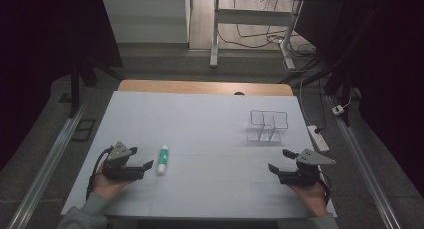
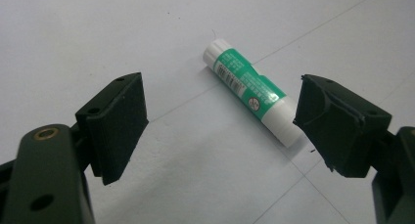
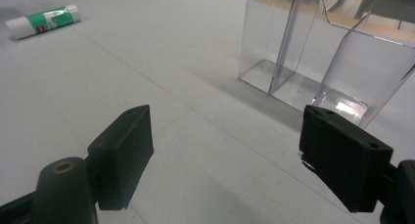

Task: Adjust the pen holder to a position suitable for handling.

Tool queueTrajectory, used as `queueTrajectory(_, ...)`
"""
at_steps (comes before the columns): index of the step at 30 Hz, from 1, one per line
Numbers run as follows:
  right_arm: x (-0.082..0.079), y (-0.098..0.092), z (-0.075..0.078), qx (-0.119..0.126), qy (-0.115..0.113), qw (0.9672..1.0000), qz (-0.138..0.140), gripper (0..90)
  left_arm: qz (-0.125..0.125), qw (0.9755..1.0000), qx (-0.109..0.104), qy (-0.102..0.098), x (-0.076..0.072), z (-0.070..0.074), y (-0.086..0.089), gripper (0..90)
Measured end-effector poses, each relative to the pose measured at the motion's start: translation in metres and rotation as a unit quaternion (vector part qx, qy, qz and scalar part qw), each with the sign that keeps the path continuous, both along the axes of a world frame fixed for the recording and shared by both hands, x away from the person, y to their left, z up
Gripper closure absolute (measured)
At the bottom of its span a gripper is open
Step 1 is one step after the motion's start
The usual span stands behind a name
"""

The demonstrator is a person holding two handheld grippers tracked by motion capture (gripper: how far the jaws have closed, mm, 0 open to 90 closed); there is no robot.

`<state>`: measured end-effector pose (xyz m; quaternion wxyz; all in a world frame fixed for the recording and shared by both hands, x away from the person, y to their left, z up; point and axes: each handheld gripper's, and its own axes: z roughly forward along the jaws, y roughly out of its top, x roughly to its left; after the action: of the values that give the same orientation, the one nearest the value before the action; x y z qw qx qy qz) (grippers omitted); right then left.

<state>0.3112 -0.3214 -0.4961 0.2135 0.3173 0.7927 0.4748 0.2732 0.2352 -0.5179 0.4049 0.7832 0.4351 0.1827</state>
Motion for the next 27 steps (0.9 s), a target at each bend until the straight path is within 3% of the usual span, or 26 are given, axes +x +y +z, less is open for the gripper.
queueTrajectory(20, 0.0012, 0.0009, -0.0006, -0.001, 0.002, 1.0000, 0.000, 20.3, 0.000, 1.0000, 0.007, 0.002, -0.0005, -0.0015, -0.0011, 19.1)
queueTrajectory(27, 0.0021, -0.0006, 0.0007, 0.012, 0.002, 0.9999, -0.009, 20.9, 0.000, 1.0000, 0.006, 0.005, 0.0004, -0.0021, -0.0016, 19.1)
